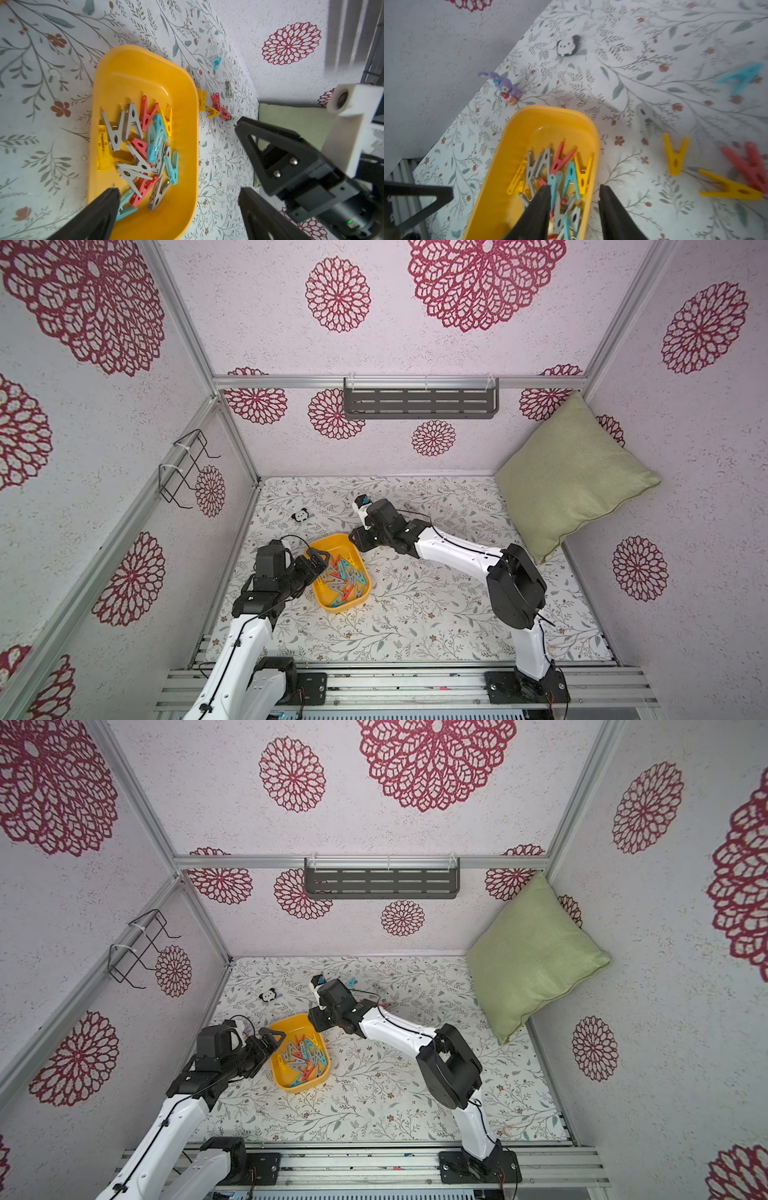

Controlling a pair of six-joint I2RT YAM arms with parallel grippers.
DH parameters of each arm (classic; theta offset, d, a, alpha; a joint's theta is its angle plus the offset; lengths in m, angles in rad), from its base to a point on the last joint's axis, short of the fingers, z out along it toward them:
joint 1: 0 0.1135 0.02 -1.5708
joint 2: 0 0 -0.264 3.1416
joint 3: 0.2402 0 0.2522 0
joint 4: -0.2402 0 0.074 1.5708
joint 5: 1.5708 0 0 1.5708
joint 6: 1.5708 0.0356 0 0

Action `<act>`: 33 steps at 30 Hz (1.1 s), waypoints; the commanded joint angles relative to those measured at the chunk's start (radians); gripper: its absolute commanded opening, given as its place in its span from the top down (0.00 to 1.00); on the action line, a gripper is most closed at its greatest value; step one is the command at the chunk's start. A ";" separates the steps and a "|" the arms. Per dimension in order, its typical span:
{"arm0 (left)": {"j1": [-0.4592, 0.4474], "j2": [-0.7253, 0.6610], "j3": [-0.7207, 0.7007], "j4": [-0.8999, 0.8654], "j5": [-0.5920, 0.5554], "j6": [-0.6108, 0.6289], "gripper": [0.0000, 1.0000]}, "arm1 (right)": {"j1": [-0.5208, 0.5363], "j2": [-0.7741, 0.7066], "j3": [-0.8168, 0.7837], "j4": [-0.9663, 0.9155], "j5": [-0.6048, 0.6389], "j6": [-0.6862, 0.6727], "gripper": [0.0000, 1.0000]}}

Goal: Put the clothespins into the storage box
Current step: Place the clothespin in the storage box, then pick up the clothespin from the center of the board.

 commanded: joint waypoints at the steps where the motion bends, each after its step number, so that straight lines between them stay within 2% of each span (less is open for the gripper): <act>1: -0.060 0.039 0.033 0.067 -0.032 -0.018 0.03 | -0.071 -0.024 0.030 -0.033 0.075 -0.009 0.60; 7: -0.142 0.113 0.056 0.125 -0.061 -0.042 0.03 | -0.147 0.070 0.103 -0.081 0.090 -0.022 0.64; 16: -0.217 0.186 0.077 0.174 -0.090 -0.055 0.03 | -0.170 0.323 0.371 -0.214 0.089 -0.048 0.66; 21: -0.226 0.194 0.070 0.182 -0.098 -0.057 0.03 | -0.169 0.424 0.481 -0.261 0.082 -0.046 0.66; 28: -0.228 0.198 0.057 0.191 -0.098 -0.057 0.03 | -0.169 0.500 0.545 -0.294 0.091 -0.048 0.66; 33: -0.228 0.198 0.050 0.194 -0.098 -0.058 0.03 | -0.169 0.521 0.555 -0.306 0.095 -0.045 0.75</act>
